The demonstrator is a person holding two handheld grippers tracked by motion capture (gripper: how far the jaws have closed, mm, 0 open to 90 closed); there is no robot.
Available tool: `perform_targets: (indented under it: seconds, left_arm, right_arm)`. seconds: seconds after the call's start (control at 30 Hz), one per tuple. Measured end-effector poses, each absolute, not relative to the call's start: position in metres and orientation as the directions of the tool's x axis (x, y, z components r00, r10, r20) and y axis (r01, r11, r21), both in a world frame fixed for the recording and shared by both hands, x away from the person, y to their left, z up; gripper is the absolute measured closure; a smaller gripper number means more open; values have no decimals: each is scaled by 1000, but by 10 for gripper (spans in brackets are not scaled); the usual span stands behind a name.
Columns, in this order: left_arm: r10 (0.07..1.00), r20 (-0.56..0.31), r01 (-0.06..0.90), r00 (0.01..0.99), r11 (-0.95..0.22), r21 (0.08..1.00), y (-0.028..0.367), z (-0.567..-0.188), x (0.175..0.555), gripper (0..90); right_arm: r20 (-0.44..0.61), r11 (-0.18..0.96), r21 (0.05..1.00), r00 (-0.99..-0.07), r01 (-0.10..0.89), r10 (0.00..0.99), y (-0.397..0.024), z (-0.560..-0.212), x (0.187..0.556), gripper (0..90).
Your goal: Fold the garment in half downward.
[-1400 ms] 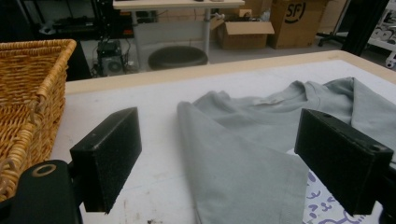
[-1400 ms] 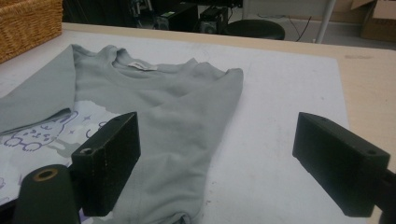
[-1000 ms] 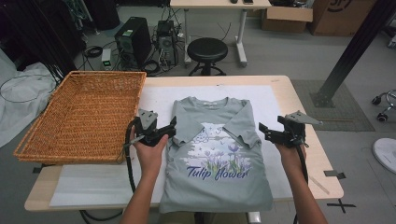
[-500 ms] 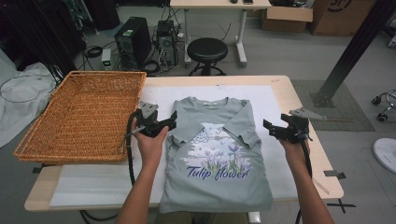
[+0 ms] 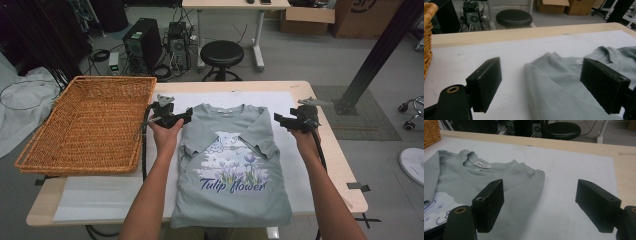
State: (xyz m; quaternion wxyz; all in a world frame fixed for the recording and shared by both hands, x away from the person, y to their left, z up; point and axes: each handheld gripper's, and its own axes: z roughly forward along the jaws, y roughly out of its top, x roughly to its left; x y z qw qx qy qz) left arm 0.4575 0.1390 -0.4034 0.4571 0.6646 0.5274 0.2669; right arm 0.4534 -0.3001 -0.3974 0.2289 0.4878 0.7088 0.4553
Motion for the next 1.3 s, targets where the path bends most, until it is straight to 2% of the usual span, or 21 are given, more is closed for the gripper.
perform_targets:
  seconds: [0.27,0.37,0.57,0.67,0.9,1.03,1.1,1.2,1.27,1.3]
  left_arm:
    - [950,-85,503,300,-82,860,131,-417,489,206]
    - [955,-75,535,287,-95,839,132,-424,500,238]
    - [957,-99,578,272,-80,812,134,-434,514,306]
    - [956,-99,584,278,-86,807,134,-435,517,366]
    - [948,-108,588,299,-94,804,132,-442,519,346]
    - [943,-103,600,315,-114,792,130,-446,521,372]
    - [940,-107,608,324,-120,785,129,-447,522,443]
    - [938,-92,649,334,-158,745,125,-448,523,623]
    - [943,-144,677,298,-103,728,126,-446,523,726]
    - [940,-180,695,289,-77,715,128,-445,523,809]
  right_arm:
    - [129,114,856,-422,504,897,-292,-408,479,242]
    - [139,110,841,-408,530,902,-291,-415,490,248]
    - [217,62,788,-371,612,903,-288,-432,515,337]
    - [206,77,791,-382,607,901,-285,-433,520,357]
    - [194,95,788,-392,608,900,-283,-433,530,379]
    - [187,119,778,-408,617,894,-274,-443,536,408]
    - [189,126,761,-403,636,895,-270,-449,539,433]
    - [168,154,760,-419,631,892,-266,-449,542,572]
    - [85,239,752,-449,615,889,-260,-447,541,763]
    - [89,248,745,-461,619,883,-260,-446,541,834]
